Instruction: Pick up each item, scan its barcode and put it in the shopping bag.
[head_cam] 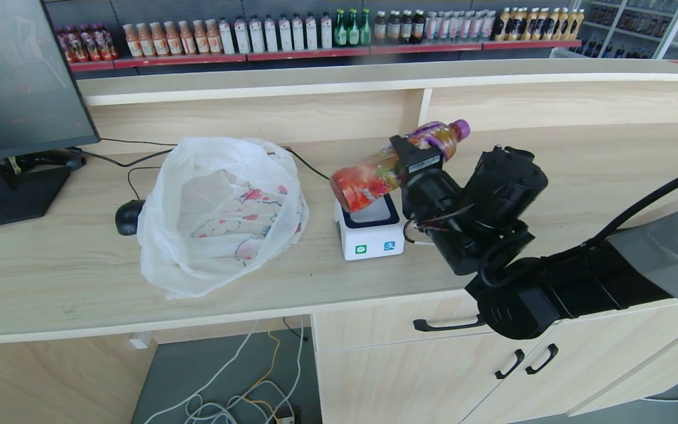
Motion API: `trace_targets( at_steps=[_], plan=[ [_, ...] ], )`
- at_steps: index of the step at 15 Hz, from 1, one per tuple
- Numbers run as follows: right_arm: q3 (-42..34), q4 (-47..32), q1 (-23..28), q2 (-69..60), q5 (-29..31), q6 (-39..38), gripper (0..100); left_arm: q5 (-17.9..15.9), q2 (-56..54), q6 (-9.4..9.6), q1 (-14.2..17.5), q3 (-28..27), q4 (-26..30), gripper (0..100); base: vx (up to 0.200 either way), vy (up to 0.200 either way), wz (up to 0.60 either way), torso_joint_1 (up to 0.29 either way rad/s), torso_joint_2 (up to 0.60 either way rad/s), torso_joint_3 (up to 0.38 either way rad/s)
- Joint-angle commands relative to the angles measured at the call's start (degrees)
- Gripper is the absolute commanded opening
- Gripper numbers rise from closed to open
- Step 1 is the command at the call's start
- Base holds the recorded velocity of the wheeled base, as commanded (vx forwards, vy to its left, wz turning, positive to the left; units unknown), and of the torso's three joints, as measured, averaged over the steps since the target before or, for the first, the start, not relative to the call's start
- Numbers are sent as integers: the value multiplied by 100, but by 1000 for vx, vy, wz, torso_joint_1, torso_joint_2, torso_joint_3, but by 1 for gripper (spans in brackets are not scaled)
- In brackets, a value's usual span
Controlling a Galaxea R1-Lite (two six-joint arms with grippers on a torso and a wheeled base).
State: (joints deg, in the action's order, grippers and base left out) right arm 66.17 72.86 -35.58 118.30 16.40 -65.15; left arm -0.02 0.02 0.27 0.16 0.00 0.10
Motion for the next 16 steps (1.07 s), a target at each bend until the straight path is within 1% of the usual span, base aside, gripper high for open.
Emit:
trace_targets(
  at_steps=[1, 3, 4, 6, 10, 12, 14, 16],
  plan=[
    [10, 140, -1, -105, -110, 283, 0, 2, -2, 0, 2, 0, -1, 100, 0, 0, 0, 0, 0, 0],
    [10, 430, -10, -140, -339, 740, 0, -6, -2, 0, 2, 0, -1, 100, 0, 0, 0, 0, 0, 0],
    [10, 448, -10, -175, -374, 863, 0, 2, -2, 0, 2, 0, -1, 100, 0, 0, 0, 0, 0, 0],
    [-43, 448, -10, -386, -497, 1505, 0, -6, -2, 0, 2, 0, -1, 100, 0, 0, 0, 0, 0, 0],
    [-25, 448, -159, -553, -655, 3175, 0, 2, -2, 0, 2, 0, -1, 100, 0, 0, 0, 0, 0, 0],
    [-25, 448, -318, -641, -901, 4124, 0, -6, -2, 0, 2, 0, -1, 100, 0, 0, 0, 0, 0, 0],
    [-183, 448, -405, -694, -901, 5117, 0, -6, -2, 0, 2, 0, -1, 100, 0, 0, 0, 0, 0, 0],
    [-535, 466, -590, -817, -928, 5847, 0, -6, -2, 8, 2, 0, -1, 100, 0, 0, 0, 0, 0, 0]
  ],
)
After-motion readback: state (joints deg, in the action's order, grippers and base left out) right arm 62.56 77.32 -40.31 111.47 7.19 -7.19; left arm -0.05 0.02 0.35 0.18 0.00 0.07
